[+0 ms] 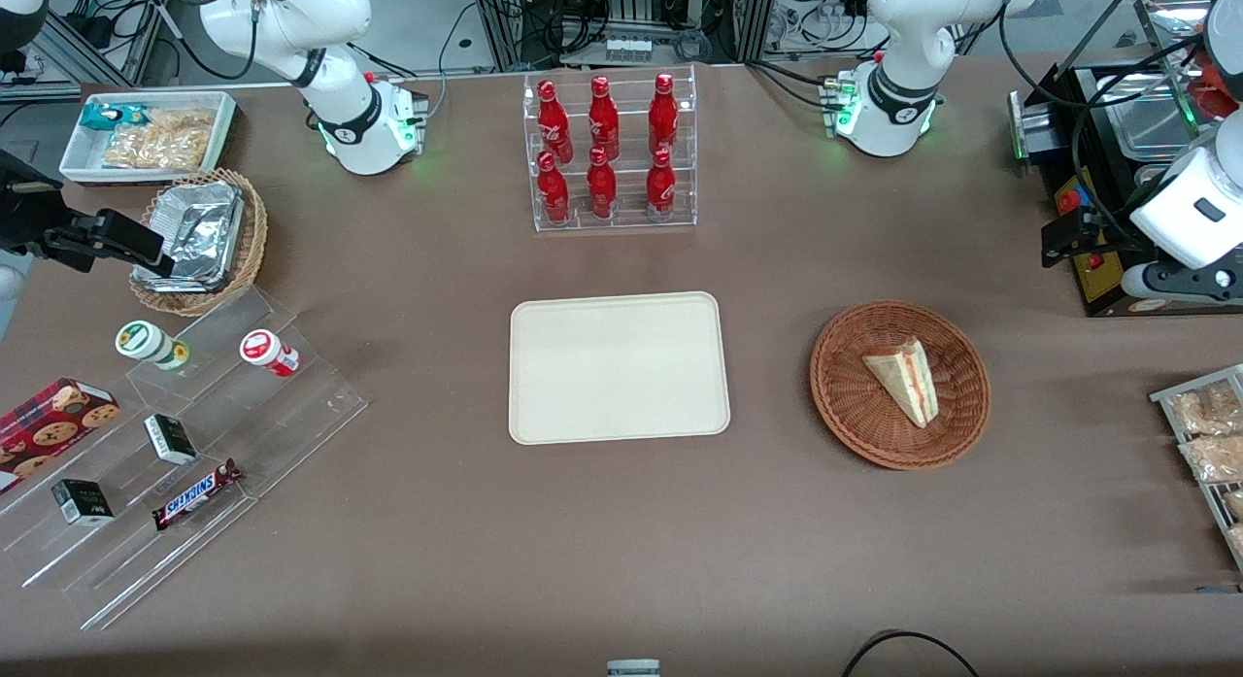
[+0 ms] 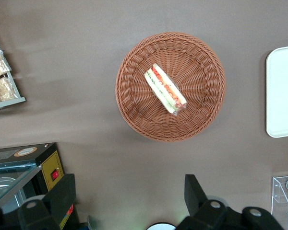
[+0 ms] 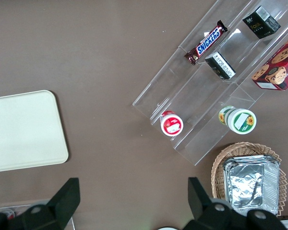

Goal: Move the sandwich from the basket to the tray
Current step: 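Move the left gripper over the wicker basket and lower onto the sandwich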

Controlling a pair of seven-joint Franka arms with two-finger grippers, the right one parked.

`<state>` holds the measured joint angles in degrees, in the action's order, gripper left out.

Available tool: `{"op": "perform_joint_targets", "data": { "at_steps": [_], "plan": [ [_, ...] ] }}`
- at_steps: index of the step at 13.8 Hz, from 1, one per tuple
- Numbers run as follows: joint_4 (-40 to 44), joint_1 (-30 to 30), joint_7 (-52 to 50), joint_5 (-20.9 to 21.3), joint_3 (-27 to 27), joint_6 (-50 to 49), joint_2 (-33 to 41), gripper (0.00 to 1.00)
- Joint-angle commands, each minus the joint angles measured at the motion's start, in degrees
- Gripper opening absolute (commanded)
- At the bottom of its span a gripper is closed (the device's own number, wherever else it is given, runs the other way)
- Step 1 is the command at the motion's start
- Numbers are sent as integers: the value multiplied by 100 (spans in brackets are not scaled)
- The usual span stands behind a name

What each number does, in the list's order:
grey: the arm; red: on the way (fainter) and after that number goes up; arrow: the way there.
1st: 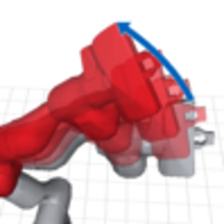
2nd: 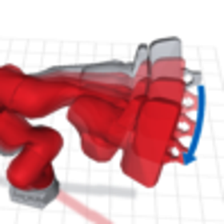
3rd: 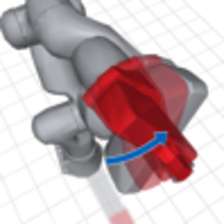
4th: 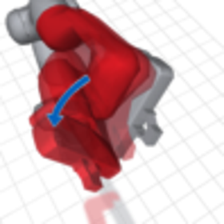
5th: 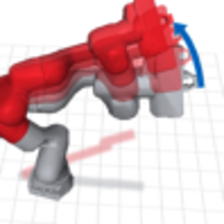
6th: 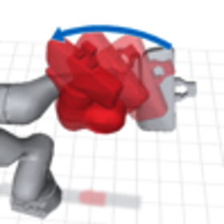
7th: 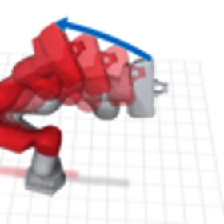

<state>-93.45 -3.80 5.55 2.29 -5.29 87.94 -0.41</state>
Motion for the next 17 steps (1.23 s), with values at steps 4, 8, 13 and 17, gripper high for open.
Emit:
{"op": "perform_joint_targets", "data": {
  "at_steps": [4,8,13,17],
  "plan": [
    [-41,2,-142,-62,-7,-75,-195,100],
    [-401,37,-160,-54,-15,187,-486,100],
    [-1631,362,-966,-1,-15,1671,-460,100],
    [-2536,626,-2152,17,-15,3015,-451,100]
  ]
}}
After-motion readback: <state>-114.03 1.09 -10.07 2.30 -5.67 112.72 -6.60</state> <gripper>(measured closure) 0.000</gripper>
